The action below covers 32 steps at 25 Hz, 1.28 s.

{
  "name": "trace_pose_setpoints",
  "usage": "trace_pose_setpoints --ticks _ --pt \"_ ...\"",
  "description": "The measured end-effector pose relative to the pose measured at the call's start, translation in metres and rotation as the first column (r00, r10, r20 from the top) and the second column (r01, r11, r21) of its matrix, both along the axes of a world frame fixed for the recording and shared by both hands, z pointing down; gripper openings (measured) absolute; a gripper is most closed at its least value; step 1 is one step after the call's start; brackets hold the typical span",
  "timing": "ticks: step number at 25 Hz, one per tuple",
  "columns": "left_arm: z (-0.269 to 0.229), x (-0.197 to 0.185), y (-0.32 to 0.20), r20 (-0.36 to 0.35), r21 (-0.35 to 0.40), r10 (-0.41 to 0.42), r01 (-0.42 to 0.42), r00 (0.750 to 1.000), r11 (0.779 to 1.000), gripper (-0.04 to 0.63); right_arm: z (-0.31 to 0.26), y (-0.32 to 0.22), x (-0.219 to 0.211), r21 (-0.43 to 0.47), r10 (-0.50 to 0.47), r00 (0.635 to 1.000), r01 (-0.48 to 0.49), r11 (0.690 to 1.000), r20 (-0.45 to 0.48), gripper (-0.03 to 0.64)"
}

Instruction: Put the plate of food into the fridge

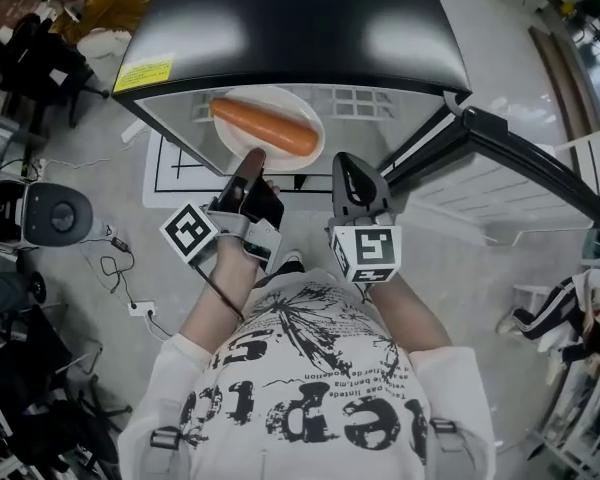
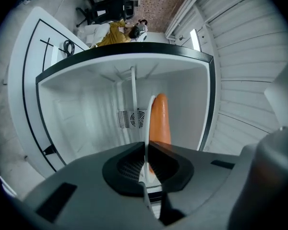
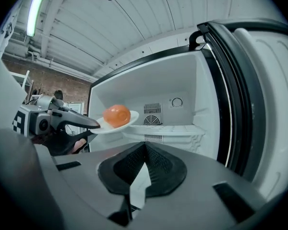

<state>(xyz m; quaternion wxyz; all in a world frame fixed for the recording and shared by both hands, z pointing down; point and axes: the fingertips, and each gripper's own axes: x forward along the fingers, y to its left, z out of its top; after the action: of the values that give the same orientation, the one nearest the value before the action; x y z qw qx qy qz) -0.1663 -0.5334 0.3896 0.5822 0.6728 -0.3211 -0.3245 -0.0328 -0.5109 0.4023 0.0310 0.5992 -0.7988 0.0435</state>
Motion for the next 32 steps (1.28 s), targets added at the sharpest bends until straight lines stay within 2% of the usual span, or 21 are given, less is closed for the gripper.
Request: trace_pose_setpoints --ticks 4,9,14,19,32 --pt "-0.005 0.004 -0.018 -0.006 0.003 0.017 -0.017 1.0 1.0 0.023 0.009 -0.004 -0.003 -0.027 0.008 1.0 -0.008 1.0 0.002 0.002" --pt "0.0 0.006 -0.033 -0.051 -0.047 0.018 -0.021 0.999 0.999 0.023 0.01 -0.009 -0.002 -0.027 0.035 0.999 -0.035 0.999 -0.002 0.0" --pt "0.0 0.007 -0.044 -0.041 -0.05 0.013 -0.015 0.999 0.999 0.024 0.009 -0.014 0.004 -0.028 0.062 0.998 -0.062 0.998 0.005 0.002" --pt "0.002 0.008 -0.054 -0.034 -0.06 0.002 -0.004 0.999 0.998 0.025 0.011 -0.017 0.008 -0.027 0.081 0.997 -0.081 0.996 0.005 0.002" --pt "-0.004 0.007 -0.062 -0.073 -0.108 -0.054 0.046 0.996 0.993 0.046 0.021 -0.021 0.009 -0.055 0.074 0.997 -0.074 0.996 0.004 0.002"
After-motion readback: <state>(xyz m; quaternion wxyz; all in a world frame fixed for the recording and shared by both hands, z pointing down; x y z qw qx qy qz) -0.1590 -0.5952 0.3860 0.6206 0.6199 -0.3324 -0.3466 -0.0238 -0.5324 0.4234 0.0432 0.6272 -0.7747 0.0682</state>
